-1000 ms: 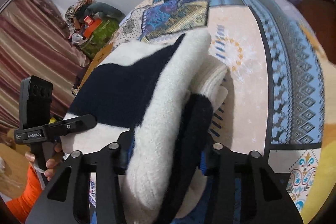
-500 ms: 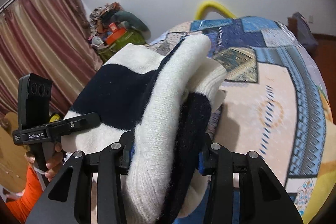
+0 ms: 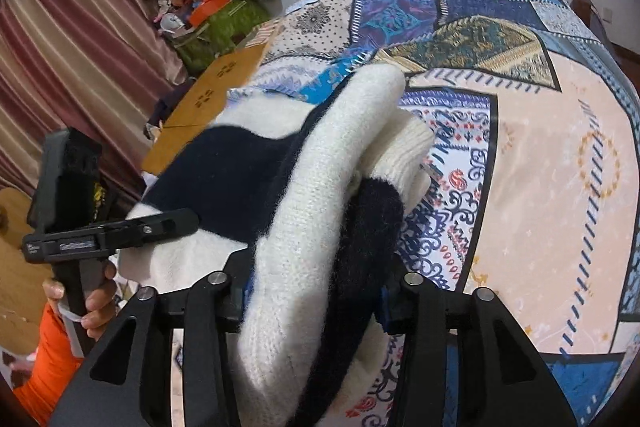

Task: Fold small clothes

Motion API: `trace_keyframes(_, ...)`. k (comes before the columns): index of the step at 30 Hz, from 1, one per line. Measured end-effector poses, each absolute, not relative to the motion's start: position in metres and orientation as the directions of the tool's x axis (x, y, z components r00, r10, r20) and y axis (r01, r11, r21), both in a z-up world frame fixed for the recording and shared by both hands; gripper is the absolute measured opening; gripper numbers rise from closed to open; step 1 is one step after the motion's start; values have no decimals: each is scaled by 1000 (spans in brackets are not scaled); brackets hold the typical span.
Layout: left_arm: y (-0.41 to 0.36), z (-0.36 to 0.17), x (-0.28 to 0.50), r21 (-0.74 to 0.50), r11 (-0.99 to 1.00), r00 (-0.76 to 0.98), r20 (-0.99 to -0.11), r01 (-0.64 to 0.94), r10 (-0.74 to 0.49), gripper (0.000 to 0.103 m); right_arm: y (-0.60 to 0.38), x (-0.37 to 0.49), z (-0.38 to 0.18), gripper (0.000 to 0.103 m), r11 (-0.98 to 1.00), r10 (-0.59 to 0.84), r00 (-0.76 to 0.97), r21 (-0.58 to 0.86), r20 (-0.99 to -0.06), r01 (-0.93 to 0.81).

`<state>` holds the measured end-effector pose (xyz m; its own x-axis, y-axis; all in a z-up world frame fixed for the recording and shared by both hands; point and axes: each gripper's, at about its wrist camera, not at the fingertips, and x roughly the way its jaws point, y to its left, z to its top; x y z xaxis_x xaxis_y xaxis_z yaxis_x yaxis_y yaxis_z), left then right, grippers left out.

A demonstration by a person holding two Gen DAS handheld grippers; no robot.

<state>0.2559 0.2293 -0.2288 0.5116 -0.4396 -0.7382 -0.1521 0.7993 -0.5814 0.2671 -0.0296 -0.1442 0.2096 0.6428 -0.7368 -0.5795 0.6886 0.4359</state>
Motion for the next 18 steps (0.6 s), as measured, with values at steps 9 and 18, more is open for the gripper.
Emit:
trace_keyframes(9,233,-210,236,-514,840,556,-756,-175,-347,80,-45,259,-132,57,701,626,244,398,-741,-591)
trace_keyframes(18,207,-98,186,-292,949,741,-662,-117,-113,80,-69,217,-55,57,715,631,446,254,-635,-651)
